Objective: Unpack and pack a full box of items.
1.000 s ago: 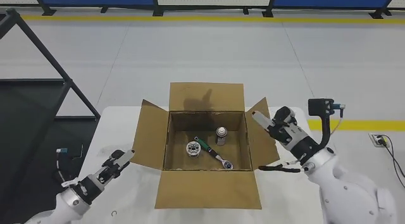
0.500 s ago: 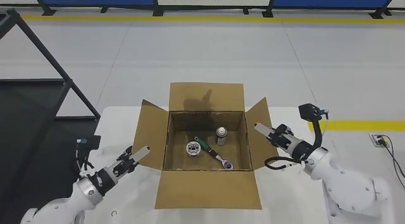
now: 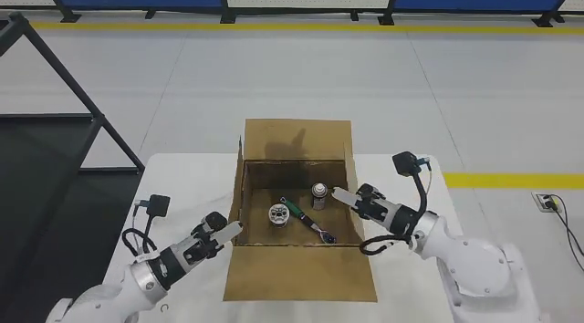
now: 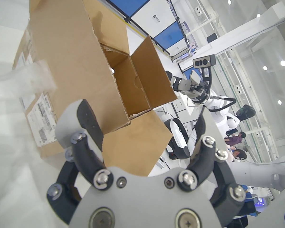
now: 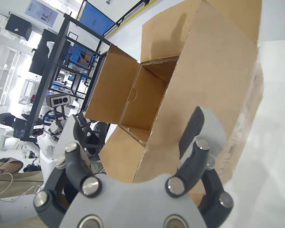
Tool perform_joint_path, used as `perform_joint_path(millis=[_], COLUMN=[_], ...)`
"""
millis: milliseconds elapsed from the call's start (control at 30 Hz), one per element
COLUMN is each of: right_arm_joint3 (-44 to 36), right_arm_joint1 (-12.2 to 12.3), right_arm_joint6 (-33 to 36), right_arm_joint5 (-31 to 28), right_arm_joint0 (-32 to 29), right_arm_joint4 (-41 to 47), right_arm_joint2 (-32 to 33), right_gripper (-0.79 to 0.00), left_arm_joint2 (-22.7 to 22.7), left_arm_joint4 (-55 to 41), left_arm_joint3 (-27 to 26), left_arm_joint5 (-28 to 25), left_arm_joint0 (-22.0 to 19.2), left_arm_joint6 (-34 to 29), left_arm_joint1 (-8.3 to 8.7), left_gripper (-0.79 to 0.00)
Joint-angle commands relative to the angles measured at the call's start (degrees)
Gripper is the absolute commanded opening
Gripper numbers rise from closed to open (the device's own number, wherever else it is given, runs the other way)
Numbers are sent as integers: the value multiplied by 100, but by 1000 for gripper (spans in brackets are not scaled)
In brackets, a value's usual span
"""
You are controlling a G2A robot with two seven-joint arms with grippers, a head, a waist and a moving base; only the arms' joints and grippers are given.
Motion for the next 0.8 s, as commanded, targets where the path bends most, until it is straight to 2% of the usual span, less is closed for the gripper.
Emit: perform_joint_path(millis=[0,167,333,467,767], right_arm_joint3=[138,632,999,1088,1318], right_arm_joint1=[-13,-61,-77,-50,-21], right_arm_joint6=[-85,-318,-406,-450,-445], right_arm_joint5=[38,186,166,49,38], right_arm_joint0=[102,389,567,513,541], right_arm_joint4=[62,204,430,576,658], right_arm_joint2=[-187,-631,-792,-709,-818], right_gripper=[0,0,0,0,0], left_arm_joint2=[177,629,1039,980,980], left_arm_joint4=[-32,155,253,141,141], left_arm_joint3=[80,308,653,818,818], left_arm_joint5=[86,307,522,538,538], left_arm_joint0=[-105,-453,-824,-885,-885], left_arm_joint6=[-76,-140,-164,-128,-128], left_arm_joint1=[2,0,-15,2,2], left_gripper=[0,0,0,0,0])
